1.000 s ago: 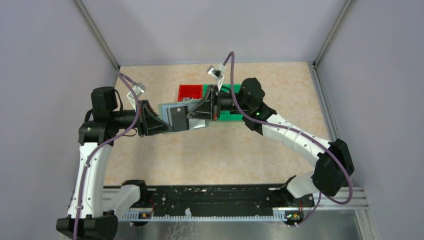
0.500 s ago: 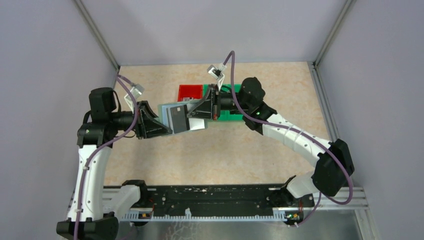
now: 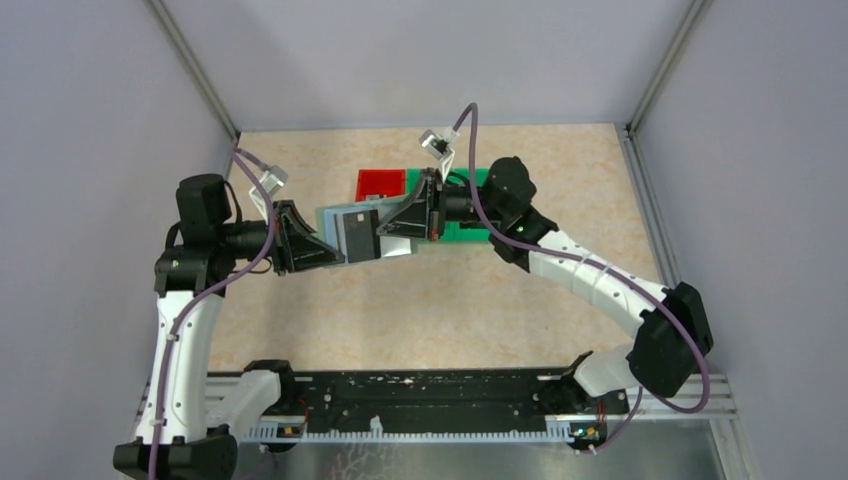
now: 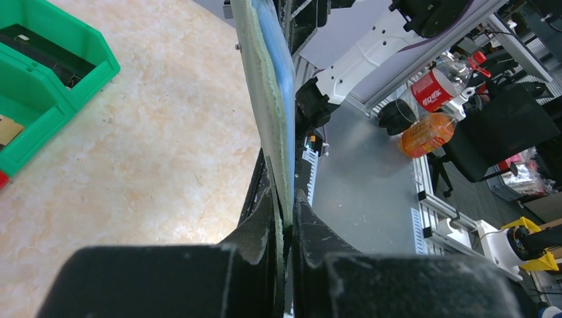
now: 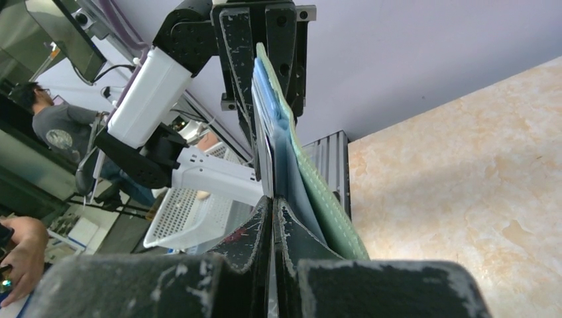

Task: Take the credit cards out of the card holder
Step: Remove the credit card from the card holder, then place the card holder at the center of the board.

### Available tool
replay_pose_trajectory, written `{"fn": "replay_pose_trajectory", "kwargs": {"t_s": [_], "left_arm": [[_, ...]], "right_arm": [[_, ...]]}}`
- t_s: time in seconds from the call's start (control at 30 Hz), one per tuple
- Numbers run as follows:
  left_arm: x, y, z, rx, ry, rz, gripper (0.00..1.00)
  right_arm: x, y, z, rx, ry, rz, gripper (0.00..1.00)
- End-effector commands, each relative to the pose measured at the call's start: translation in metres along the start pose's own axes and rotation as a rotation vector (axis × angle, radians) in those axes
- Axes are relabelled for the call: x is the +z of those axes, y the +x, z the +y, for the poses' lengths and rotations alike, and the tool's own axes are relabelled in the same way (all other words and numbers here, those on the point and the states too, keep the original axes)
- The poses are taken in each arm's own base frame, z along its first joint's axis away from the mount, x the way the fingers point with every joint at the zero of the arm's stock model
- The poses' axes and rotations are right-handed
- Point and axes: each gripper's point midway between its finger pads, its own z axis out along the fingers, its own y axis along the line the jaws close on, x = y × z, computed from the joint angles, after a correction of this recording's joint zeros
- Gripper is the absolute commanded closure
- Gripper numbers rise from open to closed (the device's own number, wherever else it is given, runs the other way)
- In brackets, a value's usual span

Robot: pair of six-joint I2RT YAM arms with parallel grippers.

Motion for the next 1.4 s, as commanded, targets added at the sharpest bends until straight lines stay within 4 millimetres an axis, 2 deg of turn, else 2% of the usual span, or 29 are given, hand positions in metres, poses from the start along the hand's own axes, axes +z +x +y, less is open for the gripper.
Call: {"fn": "replay_pose_trajectory", "kwargs": {"t_s": [0.0,0.13,0.3,0.43,0.53,0.6,0.67,0.77,0.87,1.13,1.2,1.37], "left_arm": [[0.000,-0.011,-0.001,0.045,-0.018,-0.020,1.00],[0.000,-0.013,-0.005,0.044,-0.006,-0.030,1.00],[0.000,-0.014,-0.010,0.042,0.013,-0.033,1.00],[0.000,-0.012,-0.011,0.038,0.023,-0.027,1.00],[0.000,-0.010,-0.011,0.041,0.021,-0.023,1.00],[-0.001,-0.010,-0.011,0.041,0.022,-0.023,1.00],[-0.001,-0.010,-0.012,0.046,0.024,-0.023,1.00],[-0.001,-0.009,-0.012,0.051,0.024,-0.021,1.00],[-0.001,-0.007,-0.009,0.055,0.009,-0.018,1.00],[-0.002,-0.006,0.010,0.110,-0.078,-0.002,1.00],[-0.002,-0.004,0.015,0.122,-0.098,0.004,1.00],[-0.004,0.005,0.027,0.148,-0.132,0.041,1.00]], "right_arm": [[-0.011,-0.013,0.020,-0.080,-0.019,-0.061,1.00],[-0.012,-0.014,0.022,-0.056,-0.030,-0.102,1.00],[0.000,-0.014,0.026,-0.009,-0.095,-0.131,0.77],[0.007,-0.015,0.030,0.013,-0.140,-0.145,0.72],[0.009,-0.018,0.036,0.014,-0.180,-0.149,0.73],[0.009,-0.019,0.038,0.014,-0.191,-0.145,0.84],[0.007,-0.020,0.039,0.002,-0.192,-0.140,0.99],[-0.001,-0.024,0.038,-0.006,-0.173,-0.138,1.00],[-0.013,-0.027,0.037,-0.026,-0.157,-0.128,1.00],[-0.056,-0.030,0.006,-0.041,0.033,-0.122,1.00],[-0.072,-0.032,-0.013,-0.025,0.145,-0.115,1.00],[-0.138,-0.030,-0.075,0.081,0.457,-0.144,1.00]]}}
